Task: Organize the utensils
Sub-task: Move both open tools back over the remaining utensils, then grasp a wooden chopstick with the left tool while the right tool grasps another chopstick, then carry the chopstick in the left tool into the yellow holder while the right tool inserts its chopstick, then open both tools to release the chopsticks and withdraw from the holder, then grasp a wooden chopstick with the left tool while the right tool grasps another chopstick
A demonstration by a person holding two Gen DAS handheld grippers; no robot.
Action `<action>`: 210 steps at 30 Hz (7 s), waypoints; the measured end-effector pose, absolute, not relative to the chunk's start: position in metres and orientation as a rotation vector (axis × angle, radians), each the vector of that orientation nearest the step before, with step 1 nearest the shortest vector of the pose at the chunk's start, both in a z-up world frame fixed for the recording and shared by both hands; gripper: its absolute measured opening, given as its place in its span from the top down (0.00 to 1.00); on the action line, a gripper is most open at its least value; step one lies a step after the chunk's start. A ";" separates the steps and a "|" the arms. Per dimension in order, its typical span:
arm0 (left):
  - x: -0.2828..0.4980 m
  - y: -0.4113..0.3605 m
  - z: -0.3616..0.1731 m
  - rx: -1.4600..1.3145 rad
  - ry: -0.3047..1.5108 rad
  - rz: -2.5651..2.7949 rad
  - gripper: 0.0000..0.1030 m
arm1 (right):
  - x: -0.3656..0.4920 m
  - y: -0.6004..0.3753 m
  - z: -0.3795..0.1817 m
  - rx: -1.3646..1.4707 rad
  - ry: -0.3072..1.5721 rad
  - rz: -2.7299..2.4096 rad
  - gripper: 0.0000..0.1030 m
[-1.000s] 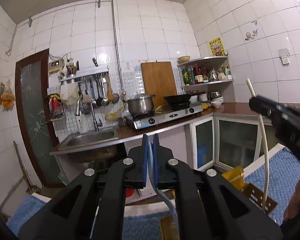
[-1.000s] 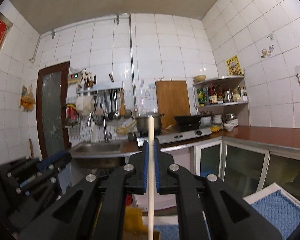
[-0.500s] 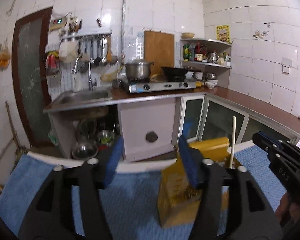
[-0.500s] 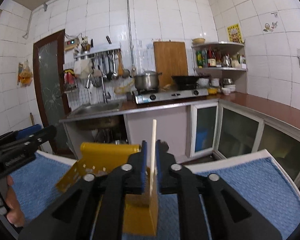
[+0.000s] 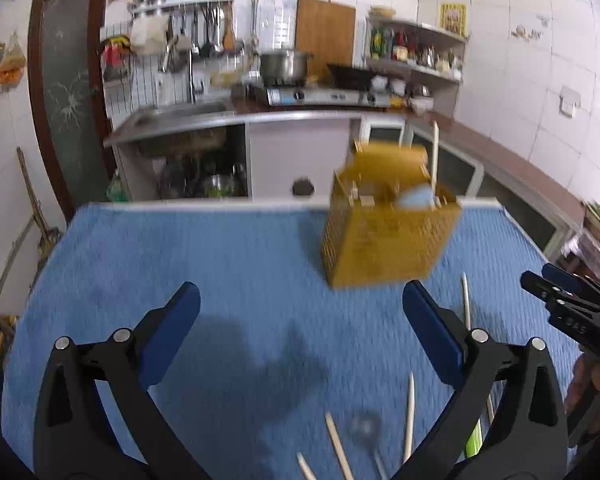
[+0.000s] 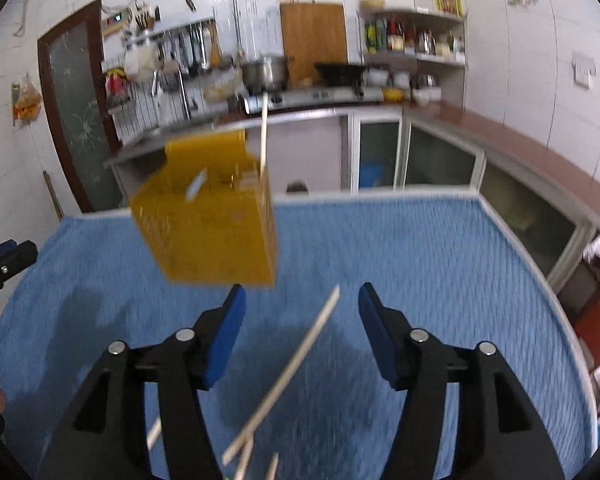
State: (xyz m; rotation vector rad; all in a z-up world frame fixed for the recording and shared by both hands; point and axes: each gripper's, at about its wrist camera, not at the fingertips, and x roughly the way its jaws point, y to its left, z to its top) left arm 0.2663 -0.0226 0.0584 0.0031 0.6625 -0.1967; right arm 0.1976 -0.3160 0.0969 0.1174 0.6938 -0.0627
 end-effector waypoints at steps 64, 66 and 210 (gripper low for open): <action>0.224 -0.034 -0.062 0.096 1.082 -0.061 0.86 | 0.154 -0.276 0.004 0.075 1.053 -0.056 0.91; 0.226 -0.032 -0.062 0.085 1.086 -0.063 0.88 | 0.153 -0.279 0.005 0.098 1.051 -0.049 0.93; 0.237 -0.014 0.007 -0.019 0.752 -0.174 0.13 | 0.164 -0.309 0.054 0.102 0.744 -0.114 0.44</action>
